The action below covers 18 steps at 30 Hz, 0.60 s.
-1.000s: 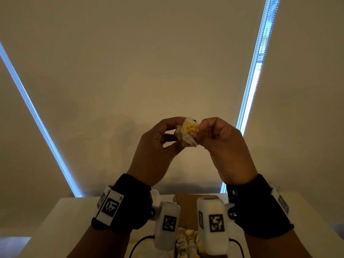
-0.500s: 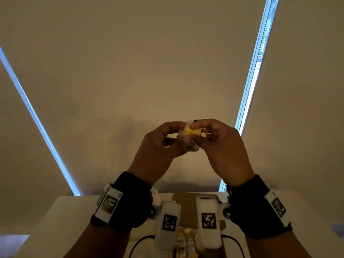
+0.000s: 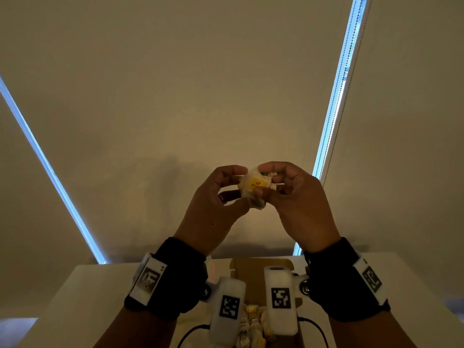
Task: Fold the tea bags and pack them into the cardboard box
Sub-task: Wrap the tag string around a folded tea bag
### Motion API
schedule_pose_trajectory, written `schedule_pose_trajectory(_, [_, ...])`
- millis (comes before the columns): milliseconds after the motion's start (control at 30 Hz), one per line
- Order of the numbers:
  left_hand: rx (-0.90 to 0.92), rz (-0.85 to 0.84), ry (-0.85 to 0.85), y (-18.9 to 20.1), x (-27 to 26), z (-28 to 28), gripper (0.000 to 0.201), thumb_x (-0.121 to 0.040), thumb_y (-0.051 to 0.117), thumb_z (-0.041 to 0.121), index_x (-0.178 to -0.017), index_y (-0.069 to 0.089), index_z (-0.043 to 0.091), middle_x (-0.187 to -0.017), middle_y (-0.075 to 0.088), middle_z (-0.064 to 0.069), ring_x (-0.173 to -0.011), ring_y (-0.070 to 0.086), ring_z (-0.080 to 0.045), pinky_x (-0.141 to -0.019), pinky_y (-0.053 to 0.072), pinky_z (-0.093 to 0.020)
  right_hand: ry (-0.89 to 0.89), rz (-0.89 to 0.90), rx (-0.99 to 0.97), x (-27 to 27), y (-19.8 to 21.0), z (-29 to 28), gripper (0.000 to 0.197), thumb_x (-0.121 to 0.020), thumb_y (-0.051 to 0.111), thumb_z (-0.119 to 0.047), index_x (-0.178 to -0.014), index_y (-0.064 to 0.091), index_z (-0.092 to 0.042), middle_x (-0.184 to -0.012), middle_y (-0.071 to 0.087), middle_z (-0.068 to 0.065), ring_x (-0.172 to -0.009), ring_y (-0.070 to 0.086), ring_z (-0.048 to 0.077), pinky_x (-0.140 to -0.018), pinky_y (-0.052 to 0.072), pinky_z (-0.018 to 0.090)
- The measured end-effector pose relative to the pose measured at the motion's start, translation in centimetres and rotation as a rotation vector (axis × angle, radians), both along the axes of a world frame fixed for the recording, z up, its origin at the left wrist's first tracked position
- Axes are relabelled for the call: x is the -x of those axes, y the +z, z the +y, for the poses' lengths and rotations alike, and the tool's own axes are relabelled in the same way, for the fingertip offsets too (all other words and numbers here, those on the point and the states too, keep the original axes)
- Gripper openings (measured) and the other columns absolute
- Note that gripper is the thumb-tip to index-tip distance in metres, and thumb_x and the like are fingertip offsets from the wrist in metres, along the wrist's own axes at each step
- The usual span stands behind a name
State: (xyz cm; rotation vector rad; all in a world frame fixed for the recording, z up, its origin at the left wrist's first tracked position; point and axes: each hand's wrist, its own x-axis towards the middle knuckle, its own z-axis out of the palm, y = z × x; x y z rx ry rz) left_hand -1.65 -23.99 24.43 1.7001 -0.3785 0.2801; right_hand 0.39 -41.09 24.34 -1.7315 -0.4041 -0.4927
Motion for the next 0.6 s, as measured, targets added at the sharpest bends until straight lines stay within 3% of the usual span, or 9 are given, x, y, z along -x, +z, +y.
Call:
schedule_pose_trajectory(100, [-0.05,0.044,-0.013,-1.3,0.2,0.1,0.053,-0.084,0.08,0.017,-0.13,0.053,0.026,-0.116,0.069,0.002,-0.1,0.072,-0.009,-0.085,0.06,-0.026,0.002,0.024,0.026,0.0,-1.5,-0.3,0.037,-0.085,0.079,-0.008,-0.104,0.068,-0.037,-0.109,0.073,-0.008,-0.102,0.07,0.012,-0.091,0.059,0.03])
schedule_pose_trajectory(200, [-0.093,0.129,-0.04,-3.6,-0.1,0.3,0.055,-0.084,0.081,0.015,-0.13,0.052,0.026,-0.115,0.069,0.002,-0.098,0.072,-0.007,-0.082,0.06,-0.023,0.004,0.063,0.071,0.0,-3.9,-0.6,0.039,-0.083,0.08,-0.009,-0.098,0.066,-0.042,-0.107,0.072,-0.011,-0.097,0.07,0.007,-0.084,0.058,0.021])
schedule_pose_trajectory(300, [-0.132,0.201,-0.053,-6.5,-0.5,0.1,0.049,-0.084,0.081,0.011,-0.124,0.056,0.023,-0.112,0.072,0.002,-0.094,0.073,-0.008,-0.08,0.061,-0.025,0.001,0.142,0.081,-0.1,-6.9,-0.7,0.033,-0.08,0.082,-0.007,-0.102,0.07,-0.029,-0.103,0.072,-0.013,-0.092,0.07,0.003,-0.08,0.058,0.018])
schedule_pose_trajectory(400, [-0.142,0.282,-0.061,-10.7,-0.8,-0.3,0.044,-0.084,0.079,0.001,-0.117,0.059,0.022,-0.108,0.072,0.0,-0.094,0.073,-0.012,-0.077,0.06,-0.024,0.003,0.248,0.091,0.1,-10.9,-1.2,0.031,-0.078,0.083,-0.008,-0.103,0.071,-0.02,-0.099,0.074,-0.008,-0.09,0.072,0.008,-0.079,0.058,0.022])
schedule_pose_trajectory(533, [-0.227,0.361,-0.074,-17.4,0.0,-1.0,0.037,-0.084,0.082,0.02,-0.112,0.059,0.027,-0.108,0.071,0.006,-0.097,0.07,-0.007,-0.079,0.06,-0.026,-0.048,0.335,0.207,1.4,-16.7,-1.8,0.03,-0.067,0.077,-0.038,-0.095,0.071,-0.03,-0.091,0.074,-0.011,-0.084,0.069,0.001,-0.075,0.051,0.014])
schedule_pose_trajectory(600, [-0.27,0.416,-0.077,-21.1,0.8,-1.7,0.031,-0.087,0.08,0.026,-0.111,0.06,0.028,-0.108,0.069,0.008,-0.097,0.069,-0.005,-0.081,0.058,-0.025,-0.055,0.405,0.246,2.3,-20.1,-2.4,0.019,-0.079,0.076,-0.025,-0.096,0.071,-0.028,-0.091,0.073,-0.01,-0.086,0.069,0.004,-0.073,0.048,0.008])
